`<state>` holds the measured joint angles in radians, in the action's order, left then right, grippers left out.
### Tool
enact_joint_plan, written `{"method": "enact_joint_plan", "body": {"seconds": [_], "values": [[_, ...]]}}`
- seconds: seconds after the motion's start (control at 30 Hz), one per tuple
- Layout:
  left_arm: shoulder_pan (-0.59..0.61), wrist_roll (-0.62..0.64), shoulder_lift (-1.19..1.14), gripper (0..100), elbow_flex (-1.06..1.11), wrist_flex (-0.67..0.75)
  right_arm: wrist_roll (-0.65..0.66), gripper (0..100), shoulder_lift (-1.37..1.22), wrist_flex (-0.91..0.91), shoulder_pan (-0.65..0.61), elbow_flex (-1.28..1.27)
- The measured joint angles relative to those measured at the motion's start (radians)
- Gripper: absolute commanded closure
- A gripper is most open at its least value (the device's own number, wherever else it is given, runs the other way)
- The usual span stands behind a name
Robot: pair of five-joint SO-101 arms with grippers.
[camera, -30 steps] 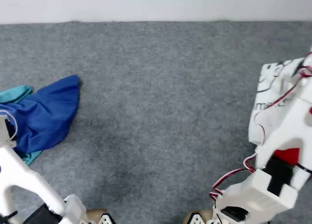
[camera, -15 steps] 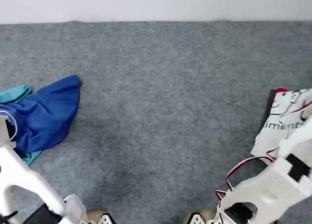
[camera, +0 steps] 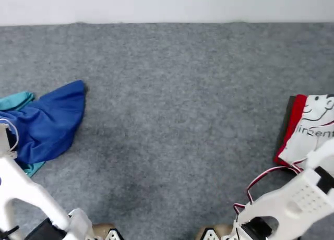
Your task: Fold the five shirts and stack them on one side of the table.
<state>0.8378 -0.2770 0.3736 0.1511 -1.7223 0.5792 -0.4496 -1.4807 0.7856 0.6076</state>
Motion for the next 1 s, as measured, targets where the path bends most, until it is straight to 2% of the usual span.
{"method": "enact_joint_plan", "body": {"seconds": [0.17,0.27,0.4,0.47,0.53,0.57,0.63,0.73,1.0], "values": [[0.000,0.000,0.000,95,0.000,0.000,-0.002,67.7,-0.005,0.000,0.002,0.000],[0.000,0.000,0.000,95,0.000,0.000,-0.061,65.2,-0.005,-0.017,0.002,0.017],[0.000,0.000,0.000,95,0.000,0.000,-0.149,72.3,0.037,-0.124,-0.002,0.080],[0.000,0.000,0.000,95,0.000,0.000,-0.155,82.5,0.071,-0.189,-0.018,0.097],[0.000,0.000,0.000,95,0.000,0.000,-0.158,97.2,0.086,-0.239,-0.041,0.101],[0.000,0.000,0.000,95,0.000,0.000,-0.158,99.8,0.086,-0.253,-0.054,0.101],[0.000,0.000,0.000,95,0.000,0.000,-0.158,94.6,0.081,-0.272,-0.081,0.101],[0.000,0.000,0.000,95,0.000,0.000,-0.164,98.9,0.037,-0.273,-0.103,0.103],[0.000,0.000,0.000,95,0.000,0.000,-0.203,99.0,-0.227,-0.273,-0.166,0.103]]}}
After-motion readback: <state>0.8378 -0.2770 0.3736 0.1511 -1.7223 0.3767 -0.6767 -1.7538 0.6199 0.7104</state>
